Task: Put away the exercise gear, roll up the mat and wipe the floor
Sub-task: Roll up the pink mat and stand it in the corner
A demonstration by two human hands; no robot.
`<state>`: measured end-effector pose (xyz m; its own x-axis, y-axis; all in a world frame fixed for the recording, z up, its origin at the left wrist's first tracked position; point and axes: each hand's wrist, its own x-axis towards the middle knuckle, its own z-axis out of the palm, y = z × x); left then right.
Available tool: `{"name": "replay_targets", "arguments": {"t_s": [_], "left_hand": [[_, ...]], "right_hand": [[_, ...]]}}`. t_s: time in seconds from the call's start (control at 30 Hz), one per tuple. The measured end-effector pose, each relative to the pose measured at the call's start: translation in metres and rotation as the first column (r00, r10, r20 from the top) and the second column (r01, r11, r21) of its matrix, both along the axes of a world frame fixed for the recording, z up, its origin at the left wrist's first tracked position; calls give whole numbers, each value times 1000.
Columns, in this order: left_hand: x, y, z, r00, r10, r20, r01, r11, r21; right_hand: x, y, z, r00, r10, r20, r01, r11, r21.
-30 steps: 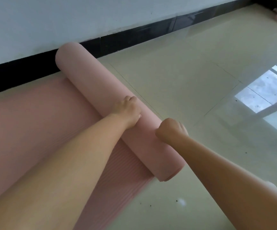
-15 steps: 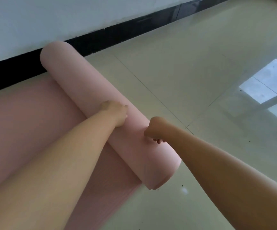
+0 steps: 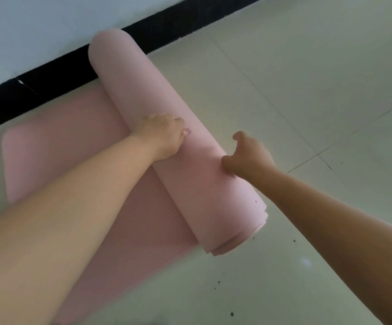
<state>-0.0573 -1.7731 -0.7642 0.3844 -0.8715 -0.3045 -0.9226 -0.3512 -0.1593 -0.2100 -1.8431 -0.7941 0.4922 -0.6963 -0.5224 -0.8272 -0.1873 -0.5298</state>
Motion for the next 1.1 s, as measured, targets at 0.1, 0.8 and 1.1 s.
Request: {"name": "replay_targets", "arguments": {"t_s": [0.1,0.8,1.1], "left_hand": [[-1,22,7,999,-4,37,0,995,98],[18,122,-2,878,477,-32,-475,879,43],[35,174,-15,638,707,-305,-758,647,-85]], "right_hand": [[3,18,-1,991,37,-132,-36,999,6],[39,102,4,889,457,-15,-457,890,8],[75,153,6,944,283,171,-301,949,89]]}}
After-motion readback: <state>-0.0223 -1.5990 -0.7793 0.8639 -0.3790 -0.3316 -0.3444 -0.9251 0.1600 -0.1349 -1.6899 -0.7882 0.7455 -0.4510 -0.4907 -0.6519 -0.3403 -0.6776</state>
